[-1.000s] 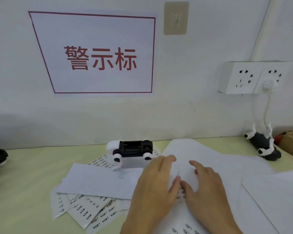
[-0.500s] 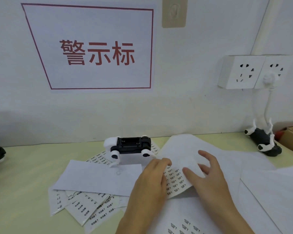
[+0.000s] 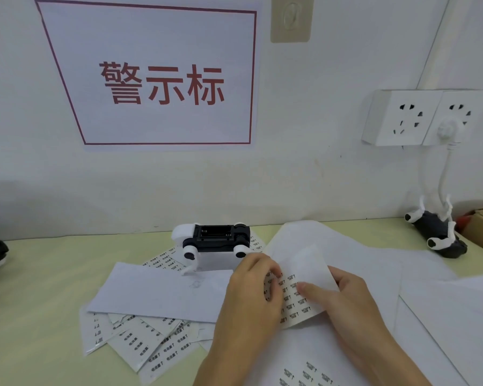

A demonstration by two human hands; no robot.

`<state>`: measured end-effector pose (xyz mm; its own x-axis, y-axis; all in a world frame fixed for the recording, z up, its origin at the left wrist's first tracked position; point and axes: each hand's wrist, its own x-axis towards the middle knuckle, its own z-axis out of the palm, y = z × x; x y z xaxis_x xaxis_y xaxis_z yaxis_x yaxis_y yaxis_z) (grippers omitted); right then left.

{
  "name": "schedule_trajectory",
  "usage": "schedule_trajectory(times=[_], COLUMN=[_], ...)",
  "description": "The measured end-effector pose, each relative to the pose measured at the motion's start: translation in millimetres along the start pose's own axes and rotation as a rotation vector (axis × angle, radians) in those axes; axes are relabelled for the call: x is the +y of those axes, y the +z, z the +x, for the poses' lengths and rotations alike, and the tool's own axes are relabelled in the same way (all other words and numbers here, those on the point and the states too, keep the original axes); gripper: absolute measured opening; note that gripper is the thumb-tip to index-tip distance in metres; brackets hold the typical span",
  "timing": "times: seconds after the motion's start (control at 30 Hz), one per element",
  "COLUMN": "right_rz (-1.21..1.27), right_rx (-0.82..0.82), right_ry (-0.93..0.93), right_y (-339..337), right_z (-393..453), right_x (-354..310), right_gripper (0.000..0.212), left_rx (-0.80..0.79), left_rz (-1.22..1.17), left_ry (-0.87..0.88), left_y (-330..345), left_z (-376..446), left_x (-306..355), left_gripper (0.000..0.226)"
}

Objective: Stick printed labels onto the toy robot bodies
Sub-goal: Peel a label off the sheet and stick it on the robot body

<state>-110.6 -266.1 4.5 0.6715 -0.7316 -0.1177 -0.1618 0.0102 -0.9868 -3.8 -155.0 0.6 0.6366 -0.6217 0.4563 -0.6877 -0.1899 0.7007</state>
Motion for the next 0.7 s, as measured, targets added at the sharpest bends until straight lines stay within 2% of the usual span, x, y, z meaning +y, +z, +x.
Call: schedule_trajectory(times=[0.3, 0.7], right_rz=[-0.036, -0.085], right_rx=[-0.001, 0.000], right_ry=[-0.032, -0.039], right_y=[-1.0, 4.1], right_z=[-2.7, -4.4], right_x=[-2.3, -2.2], right_gripper=[0.008, 0.011], left_rx=[0.001, 0.014], left_rz=[-0.096, -0.136], left_ry=[-0.005, -0.067], left_y=[7.6, 8.9], left_z=[-3.2, -5.4], left_x=[1.7, 2.8], left_gripper=[0.005, 0.010])
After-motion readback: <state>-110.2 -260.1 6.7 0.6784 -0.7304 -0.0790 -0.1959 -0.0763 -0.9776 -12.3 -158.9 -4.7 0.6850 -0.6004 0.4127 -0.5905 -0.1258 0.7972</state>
